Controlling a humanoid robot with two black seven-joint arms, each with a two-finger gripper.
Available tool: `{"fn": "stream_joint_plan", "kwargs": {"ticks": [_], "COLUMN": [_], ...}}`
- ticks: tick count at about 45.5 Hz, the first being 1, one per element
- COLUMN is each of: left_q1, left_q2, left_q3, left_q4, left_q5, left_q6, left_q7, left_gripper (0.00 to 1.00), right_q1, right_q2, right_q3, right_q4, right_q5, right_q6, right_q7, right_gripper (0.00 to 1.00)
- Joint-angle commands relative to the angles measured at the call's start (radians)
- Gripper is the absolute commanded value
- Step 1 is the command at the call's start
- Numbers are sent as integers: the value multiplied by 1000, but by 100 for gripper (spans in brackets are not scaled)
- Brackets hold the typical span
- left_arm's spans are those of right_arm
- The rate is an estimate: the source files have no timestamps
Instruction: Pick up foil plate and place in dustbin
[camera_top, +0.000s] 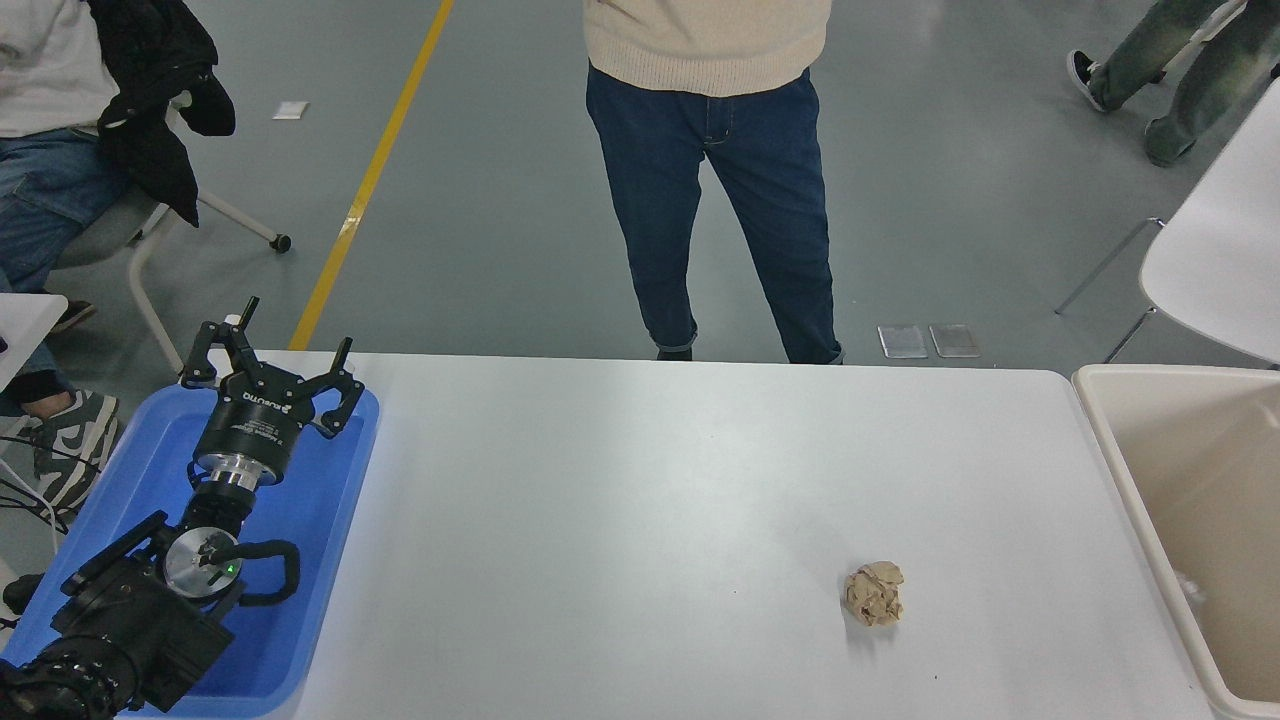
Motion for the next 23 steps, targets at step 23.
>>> {"fn": "stream_joint_plan", "kwargs": {"ticks": [23], "left_q1": [0], "left_q2": [0], "left_q3": [0], "left_q4": [0], "left_q5": [0], "left_q6": [1], "left_q7": [0], "left_gripper": [100], "right_q1": [213], "right_q2": [-159], "right_q3": [-6], "right_q4": [387], "right_q5": [-77], "right_q6": [-24], "right_q7": [-1], "right_gripper": [100]}}
